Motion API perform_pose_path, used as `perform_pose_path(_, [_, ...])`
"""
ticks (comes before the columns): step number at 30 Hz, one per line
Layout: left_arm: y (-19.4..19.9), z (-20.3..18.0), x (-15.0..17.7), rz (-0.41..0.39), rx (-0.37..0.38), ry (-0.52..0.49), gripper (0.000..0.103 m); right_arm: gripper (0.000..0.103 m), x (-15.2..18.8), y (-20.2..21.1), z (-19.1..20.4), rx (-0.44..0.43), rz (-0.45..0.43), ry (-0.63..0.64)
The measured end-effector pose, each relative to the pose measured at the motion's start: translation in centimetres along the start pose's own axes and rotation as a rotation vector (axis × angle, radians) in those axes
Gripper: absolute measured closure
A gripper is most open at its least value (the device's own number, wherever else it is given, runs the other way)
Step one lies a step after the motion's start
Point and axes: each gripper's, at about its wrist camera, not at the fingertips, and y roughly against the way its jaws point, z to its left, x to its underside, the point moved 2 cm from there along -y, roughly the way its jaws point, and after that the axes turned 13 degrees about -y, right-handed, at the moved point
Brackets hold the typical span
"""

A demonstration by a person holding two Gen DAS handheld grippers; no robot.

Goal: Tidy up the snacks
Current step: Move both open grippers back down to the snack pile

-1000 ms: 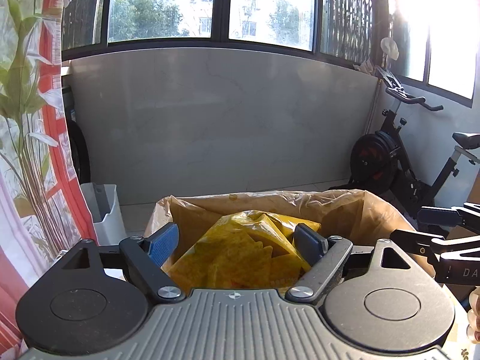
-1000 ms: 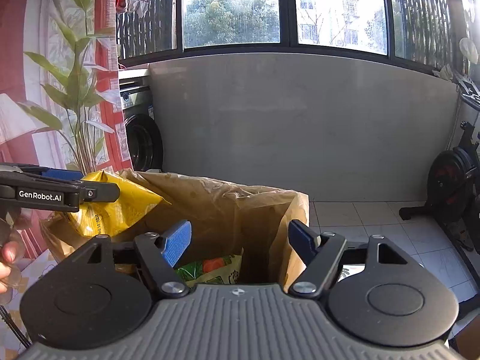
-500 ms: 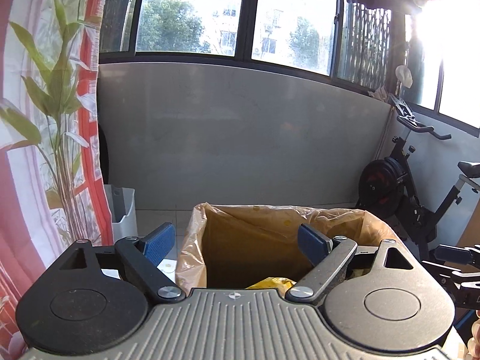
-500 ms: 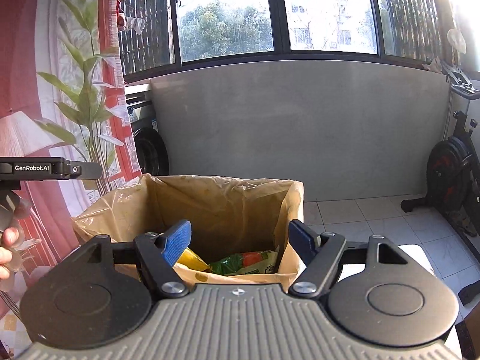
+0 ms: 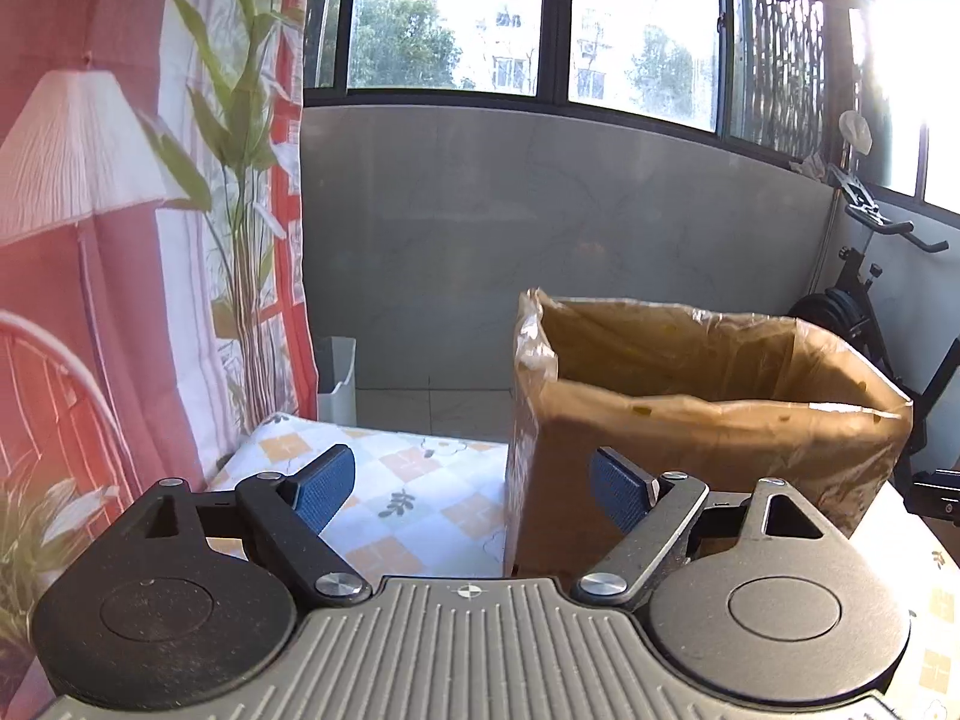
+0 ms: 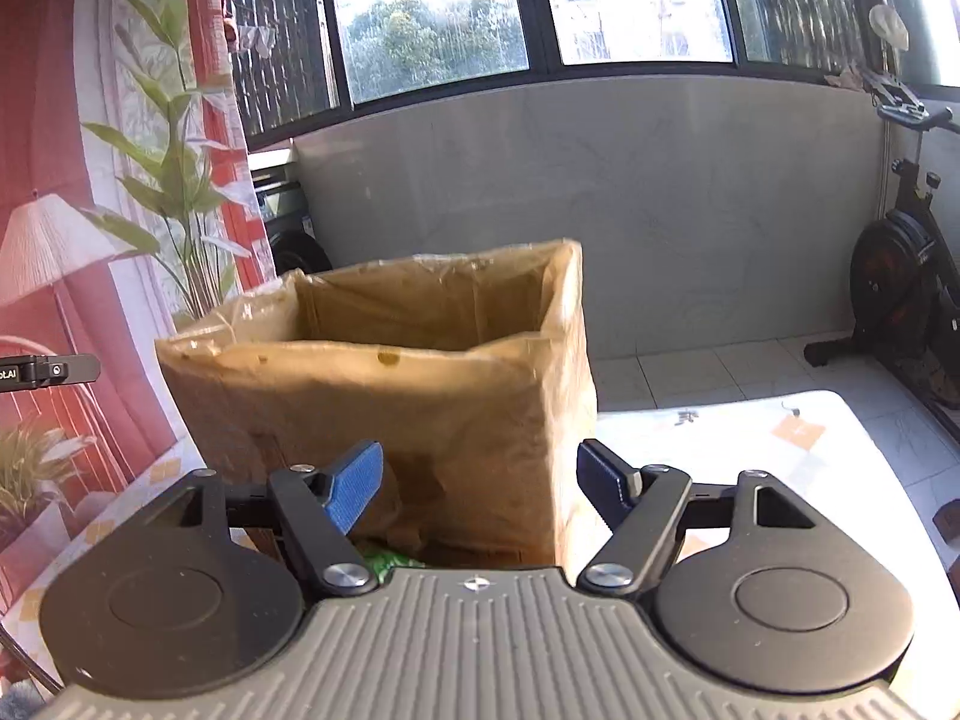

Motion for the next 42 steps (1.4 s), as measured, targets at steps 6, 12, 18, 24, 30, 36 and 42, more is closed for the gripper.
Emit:
perform_pose_path(6, [-0.4, -0.1, 3.6, 0.06, 0.031, 0.097, 0.018, 0.029, 3.2, -0.8, 0.0, 0.01, 0.073, 0.018])
perform_pose_path(12, [-0.3, -0.5, 5.5, 0.086, 0.028, 0.078, 0.018, 0.029, 4.6, -0.9, 0.5, -0.025, 0.123, 0.047])
perform_pose_path(18, [0.5, 1.0, 5.7, 0.051, 0.05, 0.169, 0.009, 0.015, 5.6, -1.3, 1.7, -0.027, 0.142, 0.13])
perform_pose_path(24, [0.9, 1.9, 5.8, 0.034, 0.044, 0.214, 0.007, 0.015, 6.2, -1.6, 2.0, -0.042, 0.152, 0.144])
perform_pose_path(30, [0.6, 1.9, 7.1, 0.08, 0.02, 0.217, 0.008, 0.015, 6.6, -0.5, 1.3, -0.048, 0.105, 0.136])
perform_pose_path(36, [0.1, 1.2, 8.4, 0.11, 0.054, 0.208, 0.01, 0.015, 7.9, 0.9, -0.2, -0.036, 0.117, 0.121])
perform_pose_path(42, [-0.1, 0.0, 10.6, 0.157, 0.069, 0.199, 0.012, 0.015, 10.4, 1.1, -1.4, -0.003, 0.172, 0.101])
